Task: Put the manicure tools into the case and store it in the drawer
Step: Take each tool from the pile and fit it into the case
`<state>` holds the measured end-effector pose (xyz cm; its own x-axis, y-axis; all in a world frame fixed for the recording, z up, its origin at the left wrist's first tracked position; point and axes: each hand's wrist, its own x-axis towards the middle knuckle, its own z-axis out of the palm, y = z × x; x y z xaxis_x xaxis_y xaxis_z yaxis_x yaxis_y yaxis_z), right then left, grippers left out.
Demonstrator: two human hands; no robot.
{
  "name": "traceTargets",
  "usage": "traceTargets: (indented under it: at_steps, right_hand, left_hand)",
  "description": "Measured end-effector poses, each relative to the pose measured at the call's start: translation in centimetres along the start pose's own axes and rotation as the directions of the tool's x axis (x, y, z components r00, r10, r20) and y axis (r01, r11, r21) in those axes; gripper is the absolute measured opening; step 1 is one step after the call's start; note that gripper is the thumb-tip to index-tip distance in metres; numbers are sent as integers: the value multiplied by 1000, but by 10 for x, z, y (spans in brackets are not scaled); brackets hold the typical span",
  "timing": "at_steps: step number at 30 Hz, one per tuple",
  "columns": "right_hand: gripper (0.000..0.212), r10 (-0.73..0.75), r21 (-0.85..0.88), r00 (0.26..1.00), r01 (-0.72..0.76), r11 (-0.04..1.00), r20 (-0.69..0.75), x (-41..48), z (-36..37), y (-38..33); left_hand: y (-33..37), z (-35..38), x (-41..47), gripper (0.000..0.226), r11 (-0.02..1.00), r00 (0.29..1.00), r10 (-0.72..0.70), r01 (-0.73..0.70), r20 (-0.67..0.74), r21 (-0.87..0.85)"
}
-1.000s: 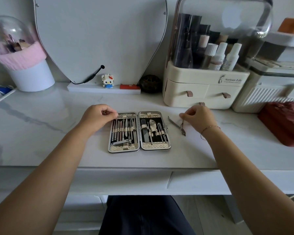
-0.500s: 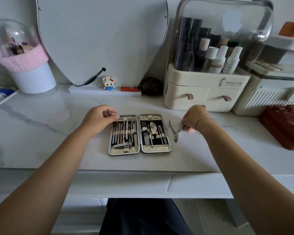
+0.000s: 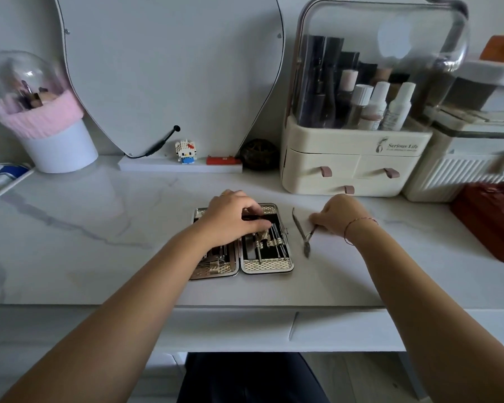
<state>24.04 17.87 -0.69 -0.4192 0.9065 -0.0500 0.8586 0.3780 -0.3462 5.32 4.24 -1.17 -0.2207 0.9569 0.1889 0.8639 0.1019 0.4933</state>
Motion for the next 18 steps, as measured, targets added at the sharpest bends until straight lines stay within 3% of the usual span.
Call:
traceTargets:
  at_steps: [3,5,8,10,13,15,18]
  right_hand:
    - [34,-87,137,996,88,987,-16,-1,-3,6]
    - [32,-108,326,994,98,940,11,-2,-4,6]
    - [23,-71,667,989,-36,744,132,-2,-2,3]
    - [21,-69,798,977,-123,590,202,-3,-3,0]
    - [22,-90,862,965,-174,477,245,-2,-4,-4]
    - [21,-104,878,966,-166,449,236,0,-5,-8]
    - [16,-89,885,977,-134,447,193,7,-6,-22]
  left_hand:
    - [3,4,3,46,1000,1000,-23,23,2,18]
    - [2,5,4,45,999,999,-35,35,-2,11]
    - [0,7,3,42,999,999,-43,43,-3,-3]
    - [0,8,3,40,999,999,-44,44,-5,-12]
    - [-2,10,3,33,999,999,-38,38,-4,-39]
    - [-4,10,3,20,990,999,-49,46,-20,-133]
    - [-3,6,-1,18,955,994,-97,82,-39,-287]
